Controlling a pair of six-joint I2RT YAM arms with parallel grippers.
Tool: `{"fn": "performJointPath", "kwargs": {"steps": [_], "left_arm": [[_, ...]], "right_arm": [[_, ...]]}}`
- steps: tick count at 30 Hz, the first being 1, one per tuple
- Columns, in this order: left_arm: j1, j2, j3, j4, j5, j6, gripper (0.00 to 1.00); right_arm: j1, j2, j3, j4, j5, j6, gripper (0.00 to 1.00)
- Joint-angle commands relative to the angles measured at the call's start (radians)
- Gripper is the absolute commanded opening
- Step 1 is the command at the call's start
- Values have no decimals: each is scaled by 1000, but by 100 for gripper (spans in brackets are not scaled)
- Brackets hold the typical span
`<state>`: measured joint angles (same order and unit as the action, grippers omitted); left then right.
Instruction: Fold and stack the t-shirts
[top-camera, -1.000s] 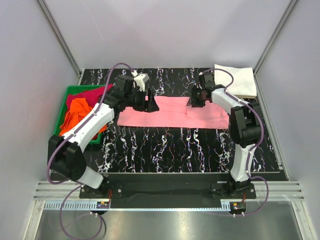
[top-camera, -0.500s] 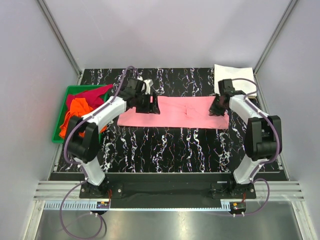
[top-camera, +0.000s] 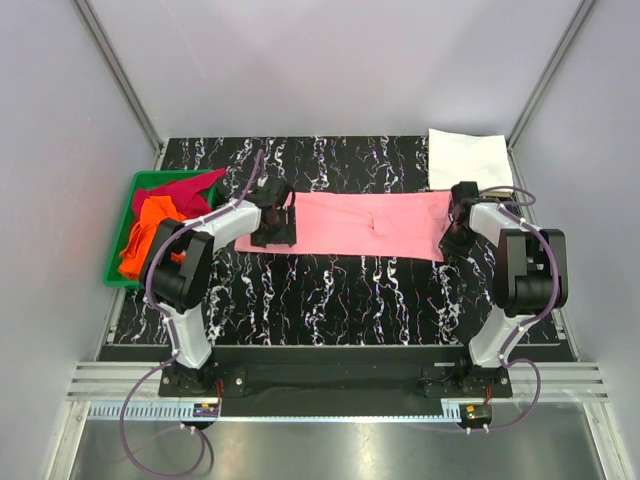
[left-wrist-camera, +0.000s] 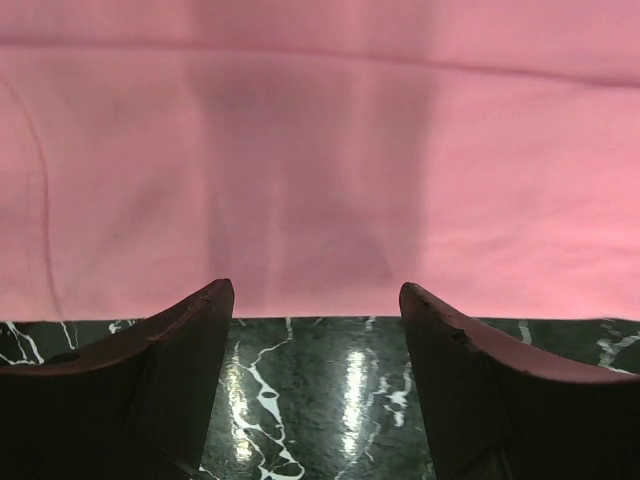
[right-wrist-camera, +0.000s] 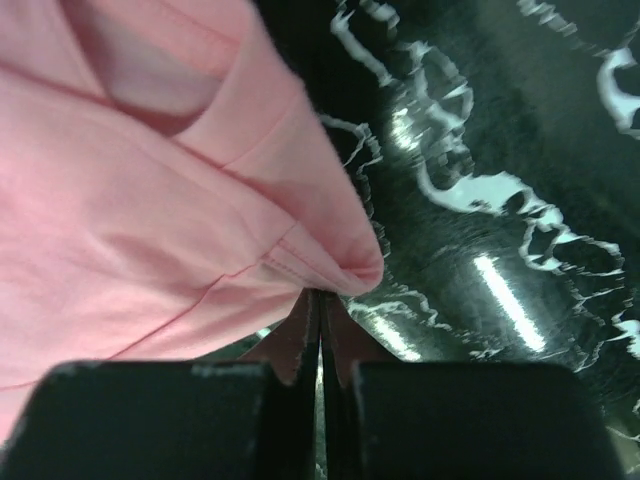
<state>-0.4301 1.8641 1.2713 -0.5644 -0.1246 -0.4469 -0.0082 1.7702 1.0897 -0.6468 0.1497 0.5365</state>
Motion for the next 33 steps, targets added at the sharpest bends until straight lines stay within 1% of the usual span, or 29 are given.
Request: {"fn": "performJointPath", "kwargs": {"steps": [1, 5, 6, 8, 9, 10, 12, 13, 15, 16, 17, 18, 19, 20, 21, 23, 27, 29, 30, 33], "left_arm": [[-4, -14, -55, -2, -79, -61, 73], [-35, -66, -139, 3, -110, -116, 74], [-59, -81, -154, 3, -115, -125, 74], [-84, -144, -194, 0, -106, -162, 74], [-113, -170, -204, -3, -99, -173, 74], [-128, -234, -211, -5, -95, -182, 74], [-162, -293, -213, -5, -102, -182, 74], [-162, -330, -205, 1, -93, -168, 74], [-136, -333, -167, 29, -49, -110, 74], [-118, -297, -124, 23, -31, -93, 71], [-93, -272, -103, 17, 20, -73, 68], [-41, -246, -89, 15, 54, -70, 64], [-21, -200, -78, 17, 78, -67, 60], [-4, -180, -63, 17, 91, -56, 51], [14, -165, -59, 18, 88, -47, 48], [27, -120, -49, 17, 57, -26, 38], [71, -79, -65, 9, 19, -29, 30], [82, -82, -96, 6, -21, -36, 30], [86, -89, -108, 0, -38, -42, 32], [91, -111, -159, -17, -90, -70, 32]], "right_arm": [[-30, 0, -13, 10, 122, -20, 1], [-35, -32, -28, 12, 191, -20, 1], [-36, -32, -27, 12, 197, -21, 1], [-41, -28, -17, 9, 186, -23, 1], [-41, -29, -14, 6, 180, -26, 1], [-41, -37, -13, 3, 172, -23, 1], [-41, -57, -5, -17, 159, -10, 2], [-41, -87, -5, -20, 160, -1, 3], [-41, -124, -11, -21, 146, 17, 4], [-41, -149, -8, -20, 125, 23, 5], [-41, -156, -1, -22, 113, 29, 5], [-41, -160, 7, -21, 103, 36, 5], [-41, -161, 15, -20, 93, 39, 5], [-41, -158, 35, -17, 73, 42, 4], [-41, -152, 47, -17, 68, 40, 5], [-41, -132, 68, 5, 59, 34, 5], [-45, -62, 96, 19, 59, 33, 5], [-52, -22, 95, 27, 65, 31, 5], [-56, 1, 96, 32, 71, 28, 4], [-88, 21, 95, 36, 100, 14, 4]]}}
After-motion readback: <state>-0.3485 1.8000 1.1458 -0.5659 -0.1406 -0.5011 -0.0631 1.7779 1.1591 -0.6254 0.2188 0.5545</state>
